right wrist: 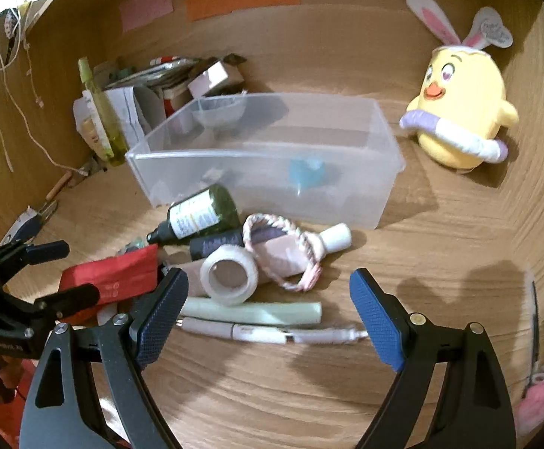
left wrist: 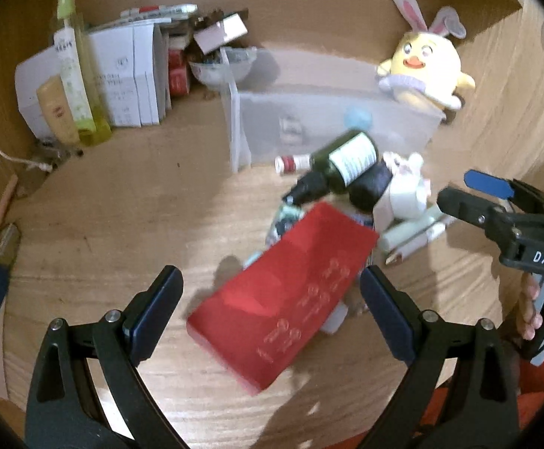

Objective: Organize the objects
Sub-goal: 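Grasp the red pouch with the left tool while the right tool grasps the white tape, then lift pouch and tape into the clear box and open both tools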

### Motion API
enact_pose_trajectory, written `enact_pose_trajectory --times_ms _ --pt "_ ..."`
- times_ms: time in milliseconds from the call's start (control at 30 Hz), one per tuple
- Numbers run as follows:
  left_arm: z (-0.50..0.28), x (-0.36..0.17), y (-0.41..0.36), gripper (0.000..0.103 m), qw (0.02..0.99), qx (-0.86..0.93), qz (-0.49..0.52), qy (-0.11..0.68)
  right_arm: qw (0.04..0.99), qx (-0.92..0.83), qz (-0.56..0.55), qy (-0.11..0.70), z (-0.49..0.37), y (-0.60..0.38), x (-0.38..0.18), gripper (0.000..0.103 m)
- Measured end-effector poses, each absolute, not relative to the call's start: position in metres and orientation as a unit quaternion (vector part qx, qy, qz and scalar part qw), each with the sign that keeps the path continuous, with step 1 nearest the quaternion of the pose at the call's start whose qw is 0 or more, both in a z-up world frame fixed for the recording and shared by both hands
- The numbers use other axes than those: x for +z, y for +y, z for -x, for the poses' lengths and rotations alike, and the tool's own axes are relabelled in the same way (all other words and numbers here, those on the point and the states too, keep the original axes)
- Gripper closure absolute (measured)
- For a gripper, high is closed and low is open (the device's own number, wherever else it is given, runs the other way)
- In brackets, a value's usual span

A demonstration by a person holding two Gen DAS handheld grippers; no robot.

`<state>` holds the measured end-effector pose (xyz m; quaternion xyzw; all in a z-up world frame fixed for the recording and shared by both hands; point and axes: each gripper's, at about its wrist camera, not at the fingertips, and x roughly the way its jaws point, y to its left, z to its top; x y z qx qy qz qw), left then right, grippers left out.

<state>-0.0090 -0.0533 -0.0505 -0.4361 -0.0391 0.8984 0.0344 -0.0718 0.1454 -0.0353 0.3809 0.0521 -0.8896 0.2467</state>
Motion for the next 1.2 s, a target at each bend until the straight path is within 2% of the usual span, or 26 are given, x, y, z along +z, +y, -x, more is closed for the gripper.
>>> enact_pose_trajectory --times_ms 233,367,433,567,667,700,733,1200 --pt "0.008 -0.063 -0.053 0.006 0.044 0.891 0.449 -0.038 0.255 -0.883 -0.39 0.059 0.07 0.13 -0.049 0.02" --pt "0.013 -0.07 -0.061 0.007 0.041 0.888 0.455 -0.055 0.256 -0.882 -0.39 0.063 0.072 0.125 -0.05 0.034" --pt "0.012 -0.069 -0.064 0.018 0.037 0.891 0.449 -0.058 0.257 -0.88 -0.395 0.062 0.074 0.123 -0.053 0.041" --pt "0.012 -0.066 -0.069 0.027 0.037 0.893 0.443 -0.067 0.267 -0.873 -0.404 0.059 0.078 0.118 -0.058 0.058" --pt "0.012 -0.064 -0.073 0.041 0.035 0.897 0.435 -0.07 0.271 -0.87 -0.408 0.06 0.08 0.115 -0.061 0.068" --pt "0.012 -0.062 -0.074 0.048 0.033 0.898 0.433 -0.07 0.272 -0.869 -0.409 0.061 0.08 0.114 -0.061 0.068" --pt "0.013 -0.061 -0.075 0.049 0.031 0.899 0.431 -0.071 0.272 -0.869 -0.408 0.059 0.08 0.114 -0.061 0.068" --pt "0.014 -0.03 -0.086 0.049 0.005 0.92 0.385 -0.076 0.268 -0.888 -0.373 0.039 0.077 0.125 -0.037 0.068"
